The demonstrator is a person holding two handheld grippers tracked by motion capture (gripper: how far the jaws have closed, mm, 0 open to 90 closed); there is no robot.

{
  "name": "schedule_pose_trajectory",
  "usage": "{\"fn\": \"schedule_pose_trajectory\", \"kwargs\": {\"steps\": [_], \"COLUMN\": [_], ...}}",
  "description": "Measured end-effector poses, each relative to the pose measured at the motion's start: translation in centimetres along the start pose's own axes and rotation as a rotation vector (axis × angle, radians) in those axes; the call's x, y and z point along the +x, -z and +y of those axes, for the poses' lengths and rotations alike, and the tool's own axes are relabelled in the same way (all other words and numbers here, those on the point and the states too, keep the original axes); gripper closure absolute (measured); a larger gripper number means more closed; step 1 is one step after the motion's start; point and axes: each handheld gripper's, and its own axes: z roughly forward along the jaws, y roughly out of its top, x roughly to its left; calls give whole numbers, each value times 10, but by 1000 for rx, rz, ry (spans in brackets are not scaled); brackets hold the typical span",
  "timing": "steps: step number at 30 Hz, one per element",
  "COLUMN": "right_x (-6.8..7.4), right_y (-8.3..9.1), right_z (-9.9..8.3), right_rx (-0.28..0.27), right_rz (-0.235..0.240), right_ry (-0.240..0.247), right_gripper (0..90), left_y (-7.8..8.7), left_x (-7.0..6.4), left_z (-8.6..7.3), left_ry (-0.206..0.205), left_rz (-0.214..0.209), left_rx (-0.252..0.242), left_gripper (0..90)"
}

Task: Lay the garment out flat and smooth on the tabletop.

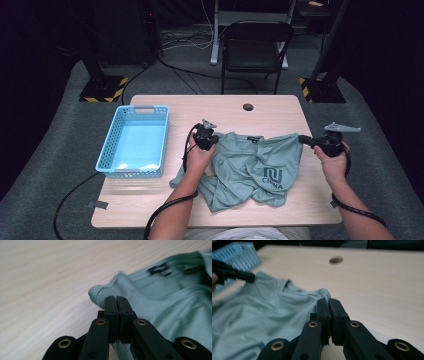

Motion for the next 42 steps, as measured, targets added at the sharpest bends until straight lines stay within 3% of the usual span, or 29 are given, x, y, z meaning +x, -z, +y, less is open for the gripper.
{"fn": "schedule_pose_trajectory", "kwargs": {"steps": [3,6,9,12,15,18,21,24,27,30,32,36,39,42], "right_x": [5,10,13,15,16,15,5,-10,-25,-31,-33,-28,-20,-10], "right_y": [22,34,35,20,-11,-27,-32,-33,-32,-27,-19,-9,-9,-16], "right_z": [20,29,32,27,14,4,-4,-16,-33,-47,-51,-58,-64,-67], "right_rx": [-64,-66,-48,-20,47,98,132,193,275,328,330,330,306,325], "right_rz": [-30,-71,-104,-108,-112,-101,-122,-175,-208,-227,-234,-201,-179,-169], "right_ry": [34,73,97,97,97,103,88,56,10,1,-6,-7,11,50], "right_gripper": [873,873,872,860,697,662,621,583,549,524,526,550,573,583], "left_y": [19,36,55,69,74,74,70,66,63,62,61,58,55,55], "left_x": [-8,-10,-3,11,26,37,43,45,46,46,42,37,34,26], "left_z": [14,20,20,11,-3,-21,-38,-48,-56,-60,-61,-60,-59,-57], "left_ry": [-52,-82,-81,-55,-9,34,58,67,76,80,69,65,84,84], "left_rz": [7,34,72,130,170,202,198,198,197,196,195,179,173,143], "left_rx": [-49,-81,-110,-112,-94,-71,-41,-20,-5,0,6,-1,3,-1], "left_gripper": [878,879,879,879,879,878,877,877,875,874,873,855,728,660]}}
